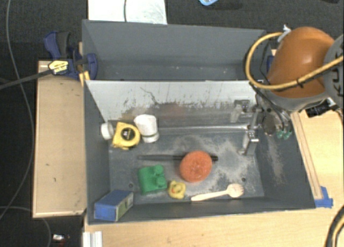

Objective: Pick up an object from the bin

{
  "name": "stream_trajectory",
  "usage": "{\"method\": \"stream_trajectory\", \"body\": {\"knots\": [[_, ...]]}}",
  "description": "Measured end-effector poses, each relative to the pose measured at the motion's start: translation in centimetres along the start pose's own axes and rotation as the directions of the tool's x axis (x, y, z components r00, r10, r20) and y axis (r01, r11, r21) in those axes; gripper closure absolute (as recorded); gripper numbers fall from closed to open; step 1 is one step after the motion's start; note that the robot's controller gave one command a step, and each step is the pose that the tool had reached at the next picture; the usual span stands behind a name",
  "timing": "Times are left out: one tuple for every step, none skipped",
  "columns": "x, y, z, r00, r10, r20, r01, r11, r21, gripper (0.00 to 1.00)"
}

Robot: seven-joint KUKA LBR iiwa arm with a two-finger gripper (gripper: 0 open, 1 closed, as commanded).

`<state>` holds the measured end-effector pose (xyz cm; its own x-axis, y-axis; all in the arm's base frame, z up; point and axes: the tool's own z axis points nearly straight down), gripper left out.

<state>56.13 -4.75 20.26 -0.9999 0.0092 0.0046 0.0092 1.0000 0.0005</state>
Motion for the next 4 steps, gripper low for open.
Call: {"method": "stream_trajectory", "body": {"knots": [[-0.1, 0.0, -0.5, 1.000, -0.002, 0.008, 0.002, 1.000, 0.001, 0.00], [2.6, 5.4, 6.5, 1.000, -0.018, 0.012, 0.018, 1.000, 0.000, 0.00], [7.3, 4.0, 8.0, 0.998, -0.057, 0.019, 0.056, 0.998, 0.005, 0.00], [8.1, 7.1, 11.7, 0.981, 0.194, 0.015, -0.194, 0.981, -0.004, 0.00]]}}
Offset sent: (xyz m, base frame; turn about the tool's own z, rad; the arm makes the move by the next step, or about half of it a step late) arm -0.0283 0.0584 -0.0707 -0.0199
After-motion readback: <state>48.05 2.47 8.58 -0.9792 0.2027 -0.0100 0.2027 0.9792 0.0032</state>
